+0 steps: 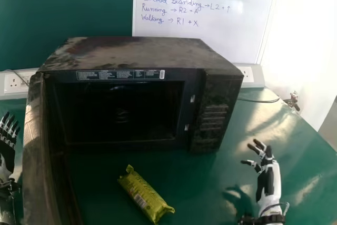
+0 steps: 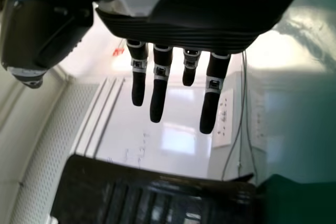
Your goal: Put biscuit inside oven
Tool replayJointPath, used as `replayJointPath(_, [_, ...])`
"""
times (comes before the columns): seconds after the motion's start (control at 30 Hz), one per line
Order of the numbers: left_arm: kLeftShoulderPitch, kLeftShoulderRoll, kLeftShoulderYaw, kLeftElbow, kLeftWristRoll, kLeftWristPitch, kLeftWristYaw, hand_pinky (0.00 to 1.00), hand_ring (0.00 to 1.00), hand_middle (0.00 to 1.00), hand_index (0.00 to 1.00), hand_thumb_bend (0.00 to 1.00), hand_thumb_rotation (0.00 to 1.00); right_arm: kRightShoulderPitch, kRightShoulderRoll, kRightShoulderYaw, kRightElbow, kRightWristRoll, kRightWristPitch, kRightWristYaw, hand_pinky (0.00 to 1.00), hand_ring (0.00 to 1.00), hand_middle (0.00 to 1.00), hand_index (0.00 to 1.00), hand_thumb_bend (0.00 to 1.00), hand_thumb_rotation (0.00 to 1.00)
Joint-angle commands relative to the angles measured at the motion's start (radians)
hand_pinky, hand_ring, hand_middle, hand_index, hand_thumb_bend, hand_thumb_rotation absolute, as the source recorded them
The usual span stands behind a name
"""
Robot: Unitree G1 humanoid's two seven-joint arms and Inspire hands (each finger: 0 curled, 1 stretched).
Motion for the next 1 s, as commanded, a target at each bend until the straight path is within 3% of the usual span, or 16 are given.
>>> replayJointPath(0.0, [0.074,-0.078,0.000,0.046,-0.003,0.007,0.007,0.00,0.60,0.70,0.81,0.19,1.00,0.016,-0.025,0.021,-0.039,-0.034,-0.020,0.009,0.51,0.64,0.73,0.80,0.91,1.00])
replayJointPath(0.3, [0.078,-0.083,-0.002,0.038,-0.001,0.006,0.011,0.00,0.60,0.70,0.81,0.20,1.00,0.073,-0.092,0.078,-0.173,-0.187,-0.035,-0.004,0.53,0.64,0.74,0.80,0.86,1.00])
replayJointPath(0.53, [0.078,-0.084,-0.004,0.038,0.002,0.000,0.015,0.00,0.60,0.70,0.80,0.20,1.00,0.110,-0.106,0.103,-0.309,-0.222,0.046,-0.003,0.55,0.68,0.75,0.82,0.98,0.94])
replayJointPath(0.7, [0.080,-0.086,-0.006,0.034,0.004,-0.003,0.018,0.00,0.60,0.70,0.80,0.20,1.00,0.138,-0.109,0.119,-0.411,-0.220,0.119,0.010,0.58,0.71,0.78,0.85,0.95,0.79])
replayJointPath(0.87, [0.081,-0.086,-0.007,0.033,0.006,-0.003,0.021,0.00,0.61,0.71,0.80,0.20,1.00,0.160,-0.120,0.137,-0.496,-0.226,0.167,0.030,0.59,0.73,0.79,0.86,0.96,0.72])
replayJointPath(0.97, [0.079,-0.086,-0.004,0.037,0.002,-0.002,0.016,0.00,0.61,0.70,0.79,0.20,1.00,0.167,-0.130,0.149,-0.536,-0.205,0.190,0.061,0.61,0.75,0.81,0.87,0.91,0.51])
